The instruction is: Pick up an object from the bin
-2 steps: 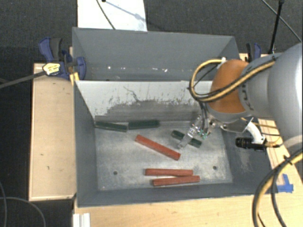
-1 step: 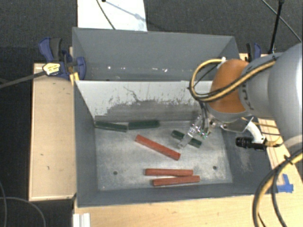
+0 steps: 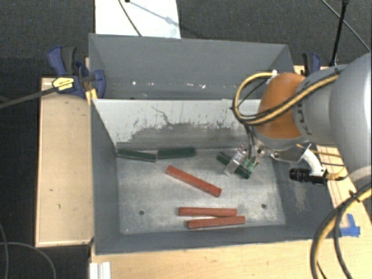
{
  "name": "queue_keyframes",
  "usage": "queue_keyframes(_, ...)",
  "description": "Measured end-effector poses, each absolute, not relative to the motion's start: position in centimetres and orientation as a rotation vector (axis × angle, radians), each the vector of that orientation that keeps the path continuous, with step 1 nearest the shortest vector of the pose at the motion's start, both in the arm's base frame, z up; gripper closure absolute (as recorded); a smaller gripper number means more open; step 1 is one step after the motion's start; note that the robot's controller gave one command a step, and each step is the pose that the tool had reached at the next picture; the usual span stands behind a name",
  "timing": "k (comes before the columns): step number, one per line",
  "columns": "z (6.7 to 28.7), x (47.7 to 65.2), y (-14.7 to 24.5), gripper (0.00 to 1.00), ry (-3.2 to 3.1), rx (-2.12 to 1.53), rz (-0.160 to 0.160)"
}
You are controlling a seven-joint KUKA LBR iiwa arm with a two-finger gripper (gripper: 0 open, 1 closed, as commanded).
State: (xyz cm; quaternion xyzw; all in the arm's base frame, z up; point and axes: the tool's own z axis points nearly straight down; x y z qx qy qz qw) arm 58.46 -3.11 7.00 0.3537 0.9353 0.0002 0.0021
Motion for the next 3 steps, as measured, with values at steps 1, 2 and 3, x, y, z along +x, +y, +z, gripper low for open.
queue_keyframes(1, 8.2, 58.6, -3.1, 1.0, 2.935, 1.103, 0.002)
queue_keyframes(2, 14.4, 58.8, -3.1, 1.0, 2.936, 1.093, 0.004)
queue_keyframes(3, 18.6, 58.9, -3.1, 1.0, 2.943, 1.081, 0.004)
